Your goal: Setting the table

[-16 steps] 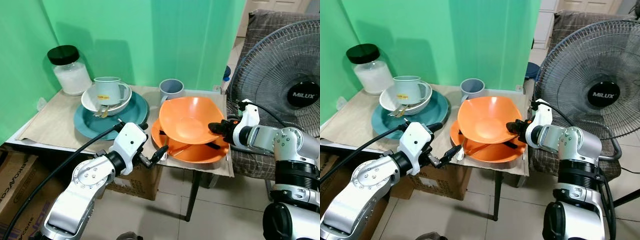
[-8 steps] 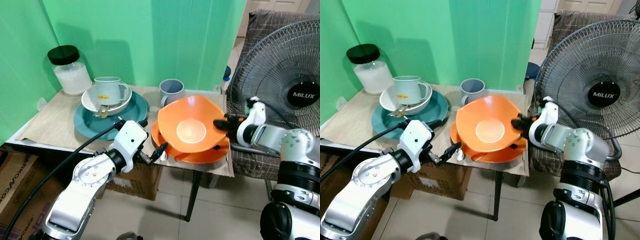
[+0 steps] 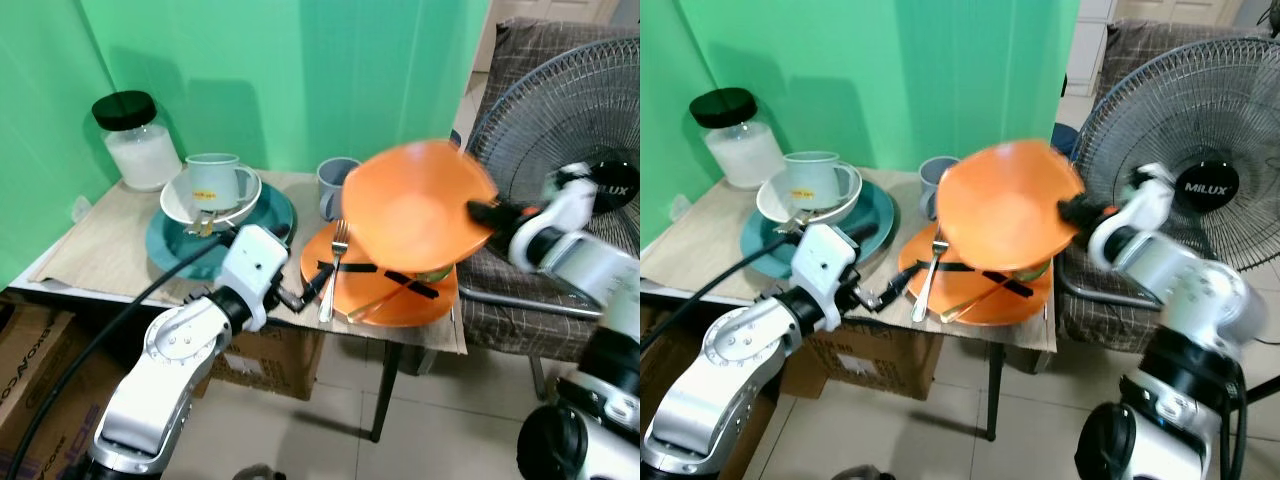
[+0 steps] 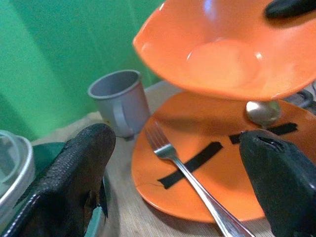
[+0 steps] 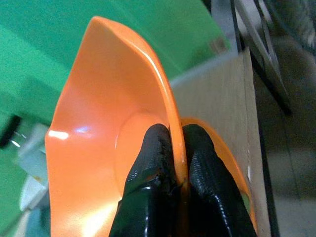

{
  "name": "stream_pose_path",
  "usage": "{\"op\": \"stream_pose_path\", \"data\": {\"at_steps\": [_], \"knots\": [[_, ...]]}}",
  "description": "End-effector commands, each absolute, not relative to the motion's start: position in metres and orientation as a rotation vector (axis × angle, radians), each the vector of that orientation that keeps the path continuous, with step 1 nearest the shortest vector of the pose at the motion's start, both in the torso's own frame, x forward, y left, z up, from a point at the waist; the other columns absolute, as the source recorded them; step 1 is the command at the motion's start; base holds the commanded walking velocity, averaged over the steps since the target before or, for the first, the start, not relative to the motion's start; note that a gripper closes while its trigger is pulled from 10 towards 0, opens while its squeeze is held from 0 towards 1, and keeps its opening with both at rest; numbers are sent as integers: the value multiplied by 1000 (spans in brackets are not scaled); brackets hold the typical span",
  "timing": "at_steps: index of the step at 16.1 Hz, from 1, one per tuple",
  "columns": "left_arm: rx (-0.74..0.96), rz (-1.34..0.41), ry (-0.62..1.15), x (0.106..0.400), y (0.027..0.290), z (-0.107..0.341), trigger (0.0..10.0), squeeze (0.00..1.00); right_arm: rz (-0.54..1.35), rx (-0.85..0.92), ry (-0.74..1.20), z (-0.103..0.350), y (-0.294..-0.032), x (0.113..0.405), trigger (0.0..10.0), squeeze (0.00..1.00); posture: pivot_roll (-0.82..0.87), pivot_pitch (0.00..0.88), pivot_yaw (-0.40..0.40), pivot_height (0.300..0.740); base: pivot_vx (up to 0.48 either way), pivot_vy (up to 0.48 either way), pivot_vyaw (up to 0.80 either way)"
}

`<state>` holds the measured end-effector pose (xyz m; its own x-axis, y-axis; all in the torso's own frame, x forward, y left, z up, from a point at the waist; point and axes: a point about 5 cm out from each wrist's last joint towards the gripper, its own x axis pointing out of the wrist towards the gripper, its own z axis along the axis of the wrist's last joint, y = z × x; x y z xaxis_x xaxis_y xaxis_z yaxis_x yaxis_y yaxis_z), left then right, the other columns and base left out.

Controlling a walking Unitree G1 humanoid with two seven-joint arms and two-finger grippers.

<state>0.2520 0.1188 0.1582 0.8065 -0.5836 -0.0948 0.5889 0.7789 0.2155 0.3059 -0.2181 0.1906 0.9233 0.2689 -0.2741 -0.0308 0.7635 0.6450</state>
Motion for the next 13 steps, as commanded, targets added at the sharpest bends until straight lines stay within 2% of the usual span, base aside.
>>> {"op": "stream_pose_path", "data": {"at_steps": [1,4,5,8,10,11,13], "knots": [[245,-608,-10,253,121,165,10000,0,199,688,296,201,-215,302,0,0,-89,0,45,740,0,0,0],[236,-508,-49,252,130,171,10000,0,190,618,152,211,-204,288,196,0,-71,0,32,740,0,0,0],[191,-410,-81,252,135,176,10000,0,200,549,101,214,-193,277,10000,0,-75,0,37,740,0,0,0],[147,-305,-96,252,136,177,10000,0,165,340,28,218,-182,268,10000,0,-77,0,51,740,0,0,0],[164,-270,-110,255,138,178,10000,0,158,323,3,220,-171,265,10000,0,-70,0,50,740,0,0,-681],[192,-189,-106,258,147,180,10000,0,155,231,-51,224,-161,262,10000,0,-46,0,46,740,0,0,-719],[197,-166,-108,258,149,181,10000,0,169,233,-68,226,-157,262,10000,0,-23,0,39,740,0,0,-716]]}}
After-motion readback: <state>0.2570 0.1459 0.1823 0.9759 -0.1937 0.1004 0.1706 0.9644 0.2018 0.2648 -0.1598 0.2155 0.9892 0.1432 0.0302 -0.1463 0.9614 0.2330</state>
